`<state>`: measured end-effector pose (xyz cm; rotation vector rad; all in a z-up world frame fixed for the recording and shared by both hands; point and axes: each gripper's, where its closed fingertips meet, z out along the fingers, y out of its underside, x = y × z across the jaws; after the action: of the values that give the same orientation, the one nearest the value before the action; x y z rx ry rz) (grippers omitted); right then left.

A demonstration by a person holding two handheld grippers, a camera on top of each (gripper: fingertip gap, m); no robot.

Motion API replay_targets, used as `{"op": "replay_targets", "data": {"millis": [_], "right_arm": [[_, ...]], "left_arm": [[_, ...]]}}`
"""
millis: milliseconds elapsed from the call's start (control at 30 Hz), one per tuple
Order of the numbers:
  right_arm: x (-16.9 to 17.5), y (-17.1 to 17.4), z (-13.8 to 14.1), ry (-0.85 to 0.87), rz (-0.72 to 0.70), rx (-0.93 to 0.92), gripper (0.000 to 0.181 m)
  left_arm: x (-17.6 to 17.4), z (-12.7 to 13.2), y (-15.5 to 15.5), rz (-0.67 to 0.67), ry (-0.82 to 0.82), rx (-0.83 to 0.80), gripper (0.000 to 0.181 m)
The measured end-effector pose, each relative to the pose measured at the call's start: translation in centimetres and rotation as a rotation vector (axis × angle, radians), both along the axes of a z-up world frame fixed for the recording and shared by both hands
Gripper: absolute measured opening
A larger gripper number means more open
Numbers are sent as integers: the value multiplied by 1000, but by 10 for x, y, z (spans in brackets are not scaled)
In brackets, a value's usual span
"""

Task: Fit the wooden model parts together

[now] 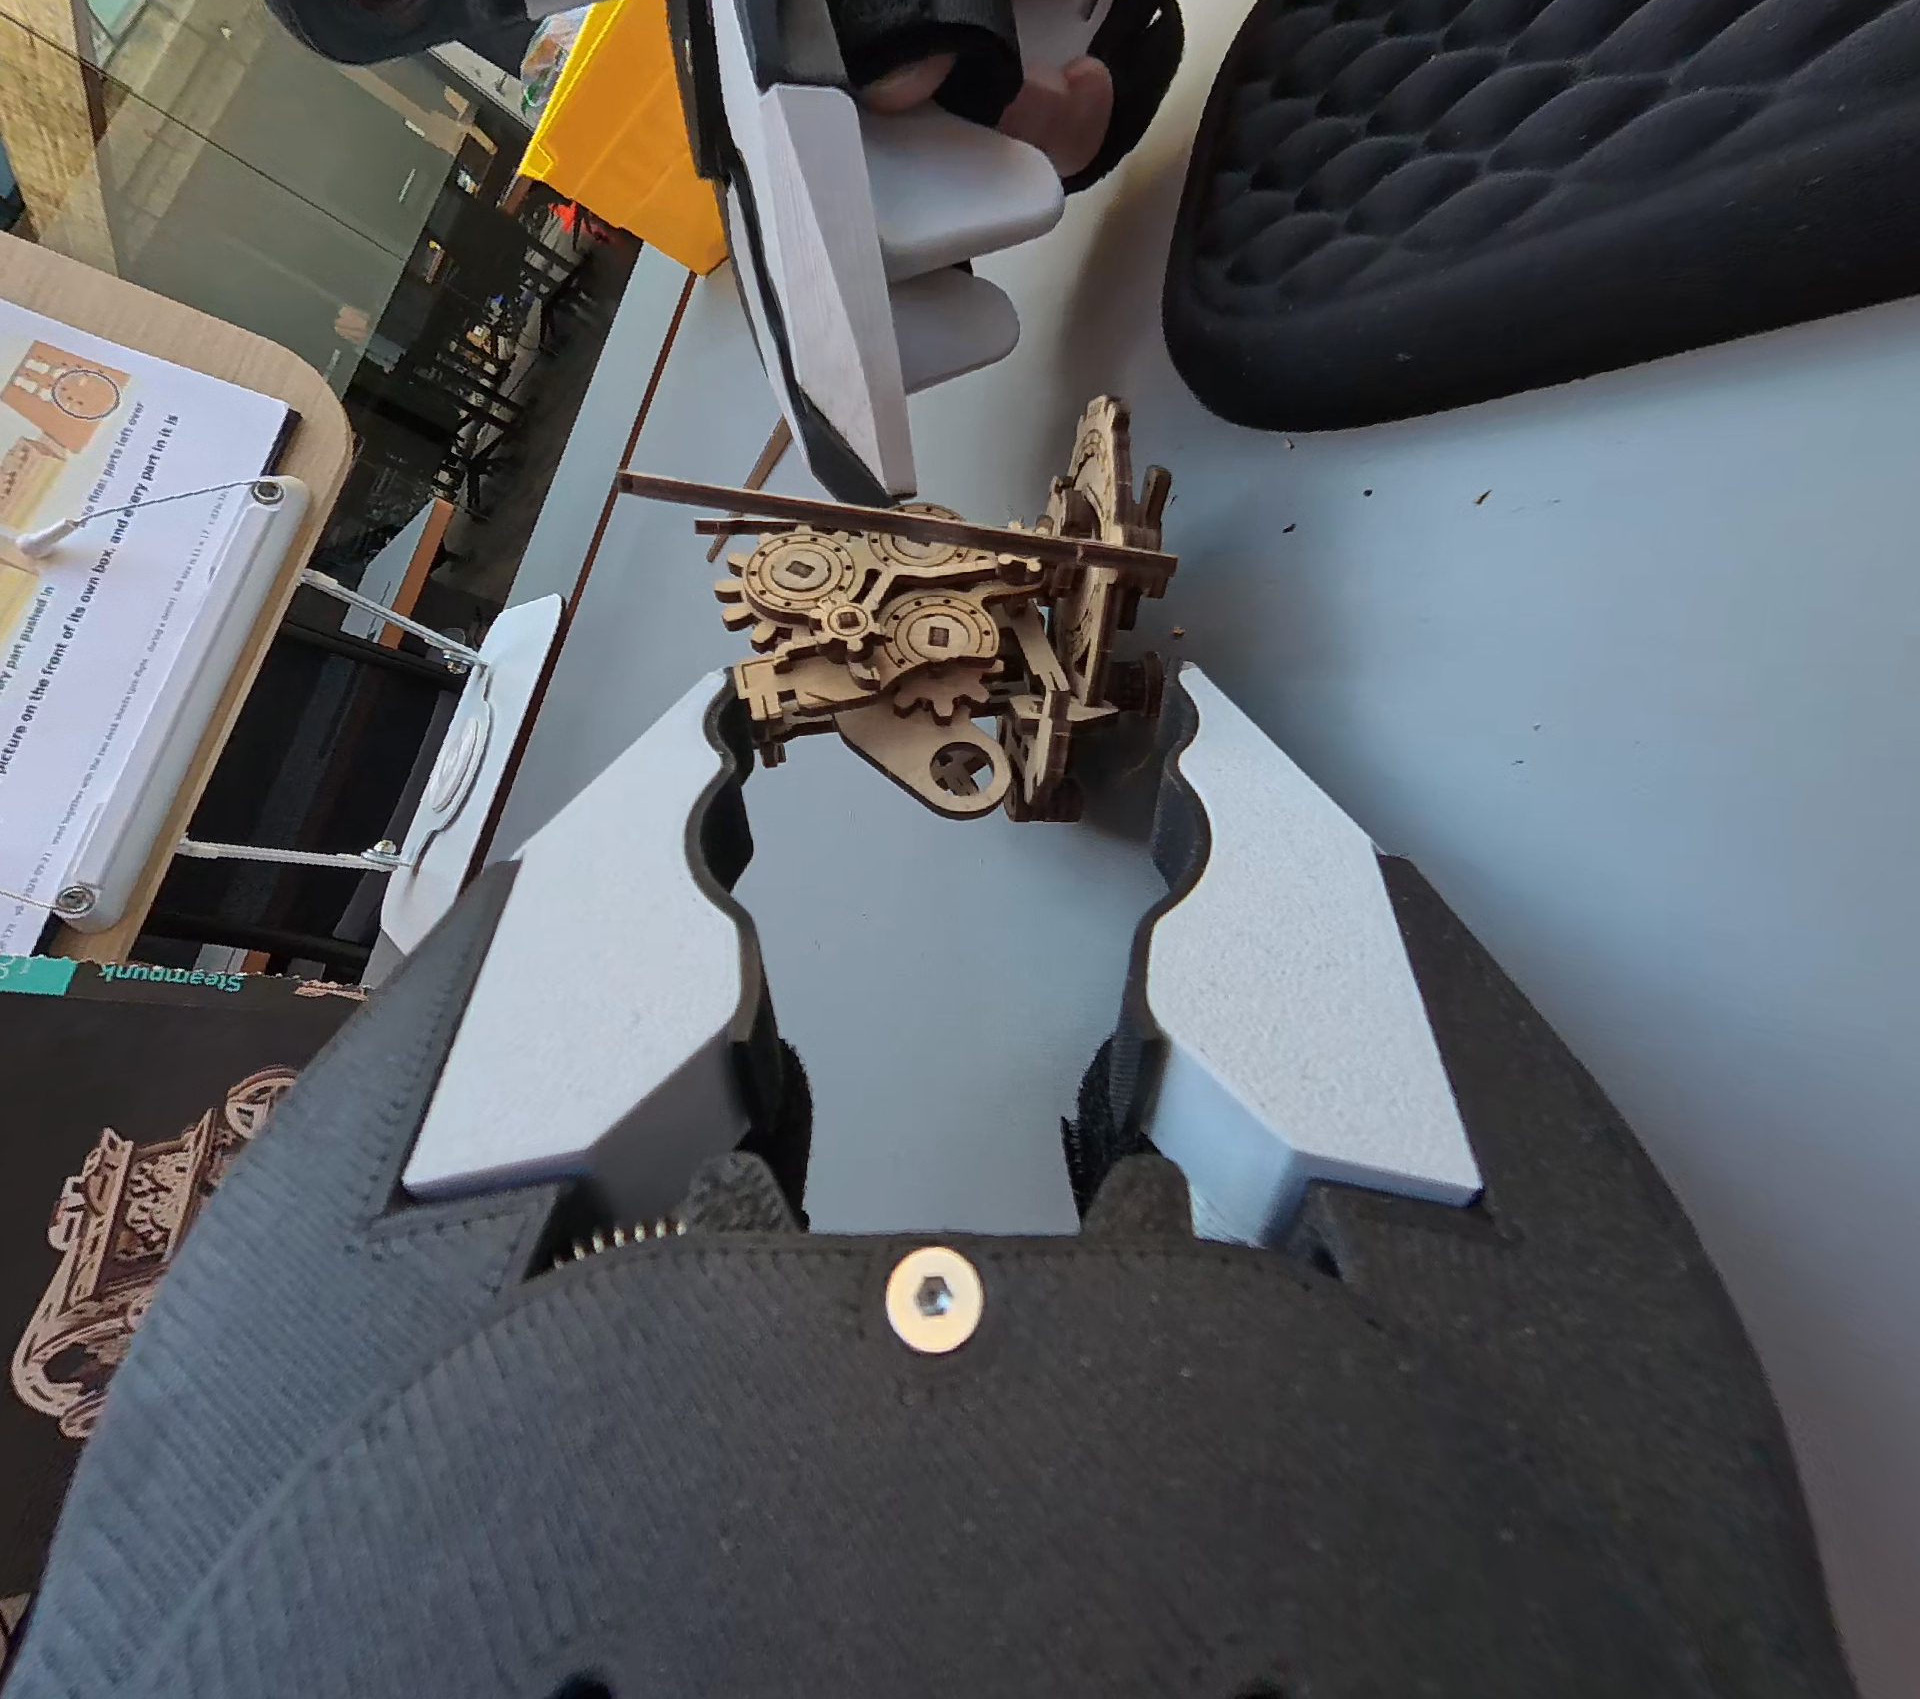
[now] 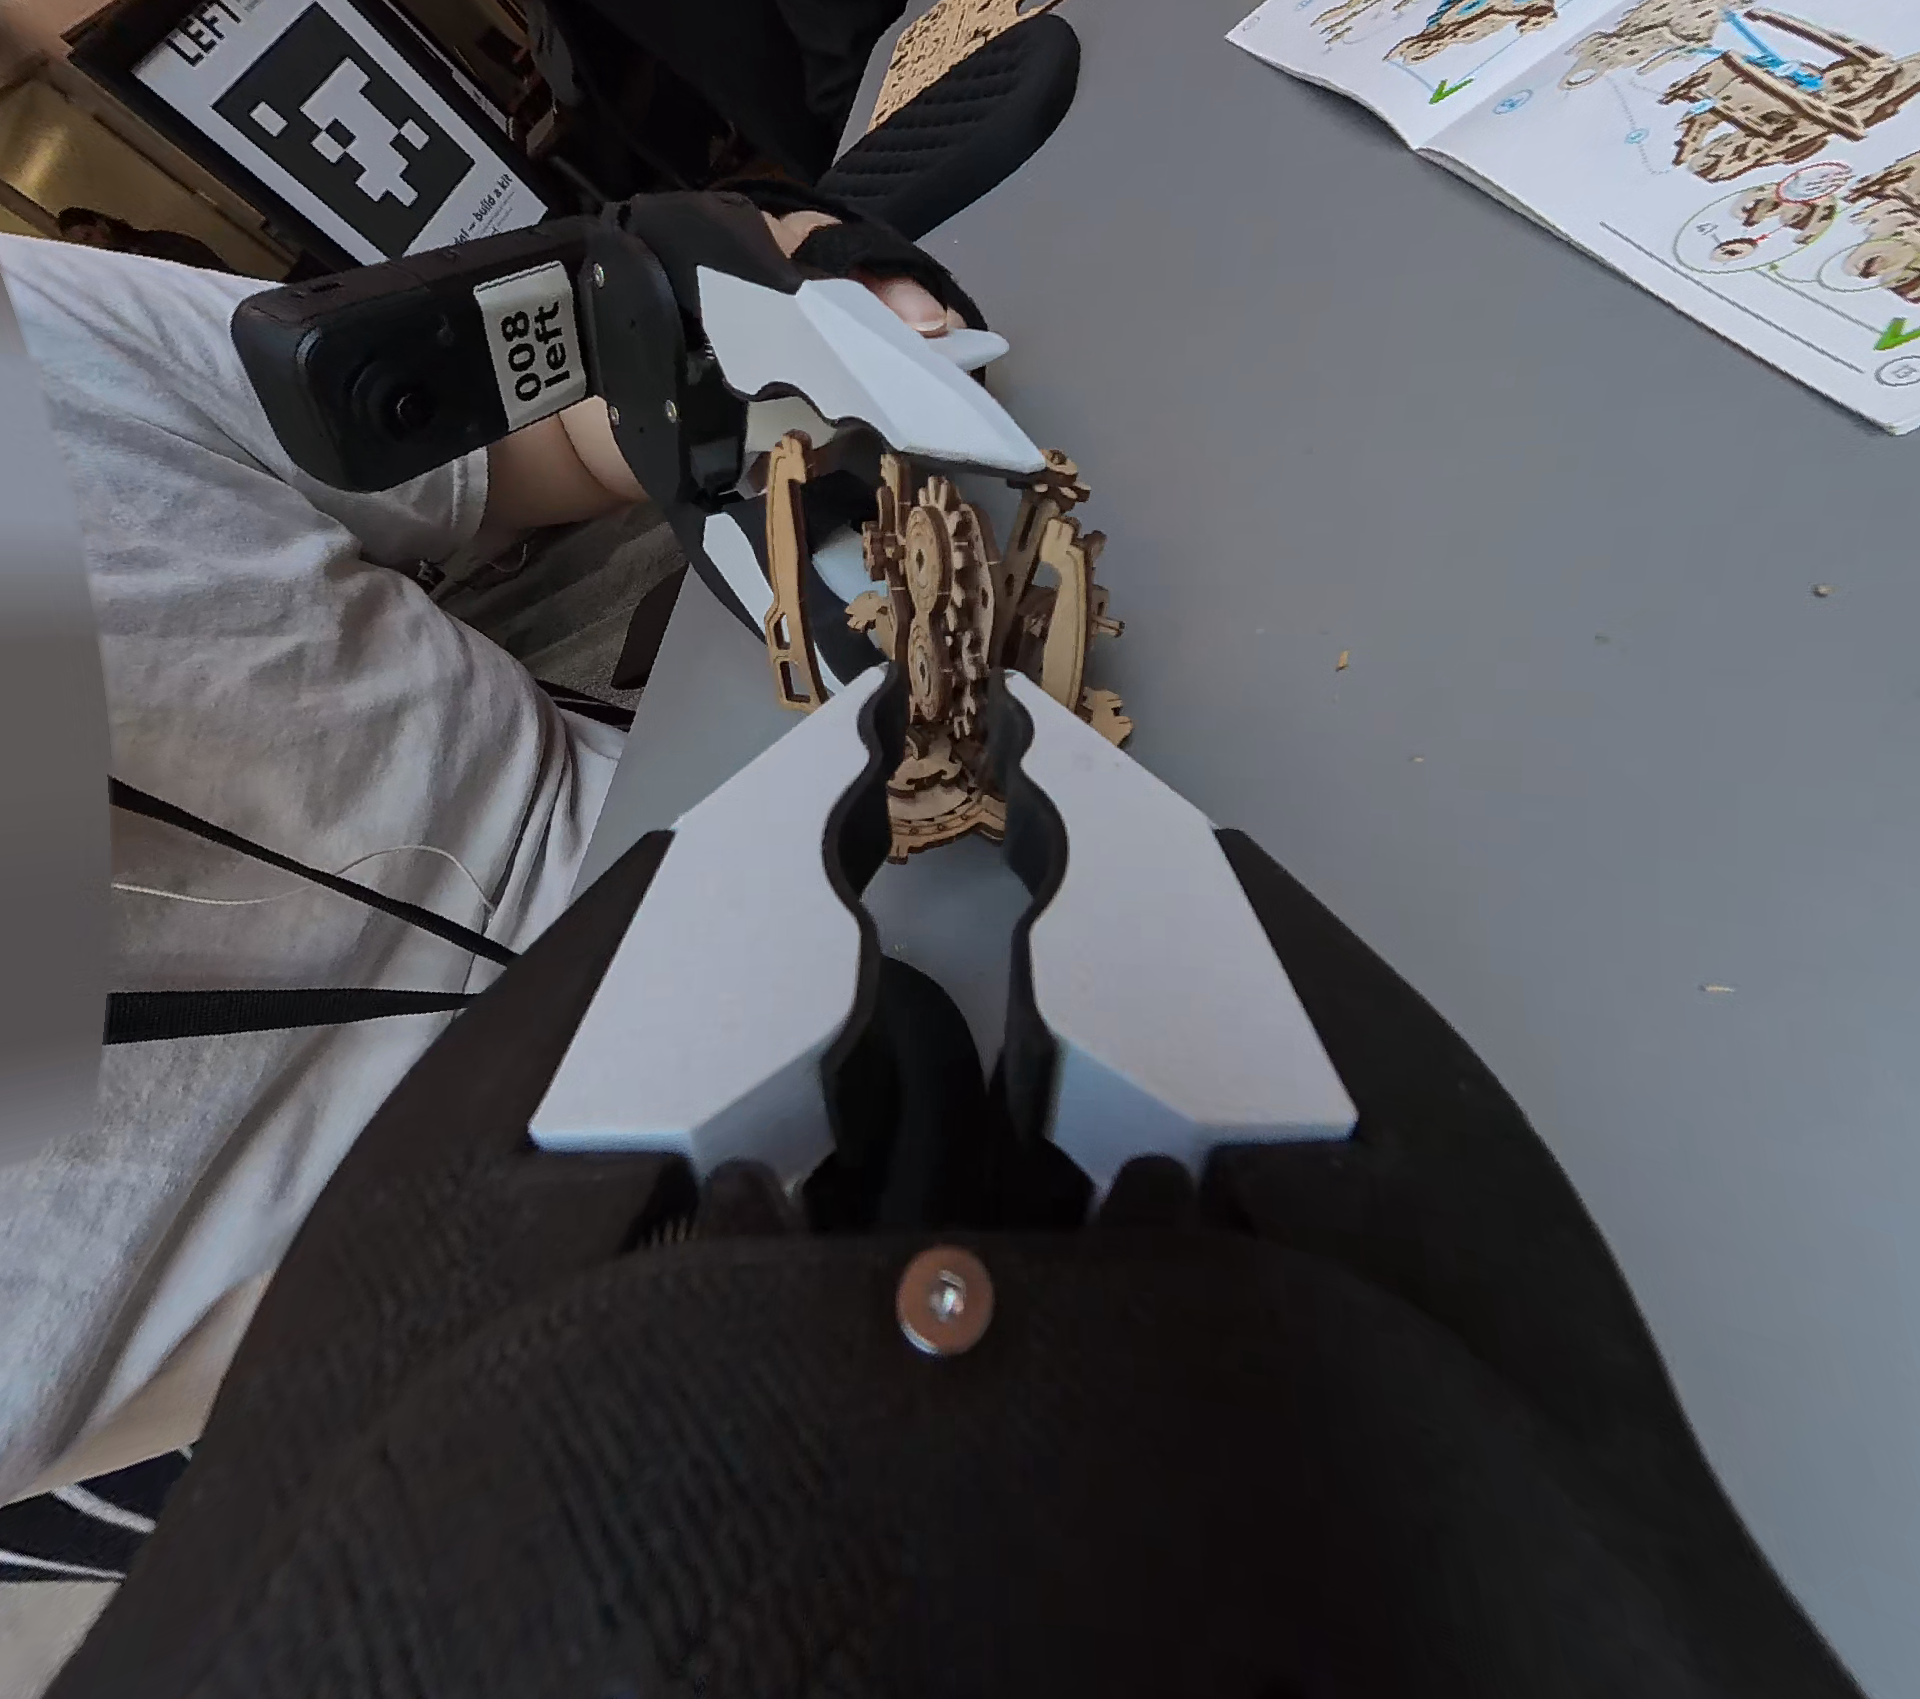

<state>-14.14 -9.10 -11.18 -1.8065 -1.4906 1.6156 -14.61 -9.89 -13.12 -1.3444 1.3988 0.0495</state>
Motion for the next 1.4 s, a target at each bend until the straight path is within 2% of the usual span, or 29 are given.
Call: {"op": "replay_targets", "data": {"millis": [200,533,833,1167,1233,1300,1400], "right_arm": [[-4,7,-2,9,-60,-47,9],[-4,9,-2,20,-77,-123,8],[-5,7,-3,21,-76,-97,8],[-6,9,-3,23,-77,-91,8],[-6,9,-3,23,-80,-90,8],[-6,9,-3,22,-82,-87,8],[-6,9,-3,22,-86,-86,8]], "left_arm": [[-2,-1,1,9,-21,-33,78],[-2,-1,3,23,-52,-64,78],[-4,-3,-3,60,-34,-74,83],[-22,7,-8,133,-132,-100,82],[-25,10,-9,147,-133,-83,72],[-27,12,-15,148,-119,-63,49],[-28,10,-21,175,-59,-10,38]]}}
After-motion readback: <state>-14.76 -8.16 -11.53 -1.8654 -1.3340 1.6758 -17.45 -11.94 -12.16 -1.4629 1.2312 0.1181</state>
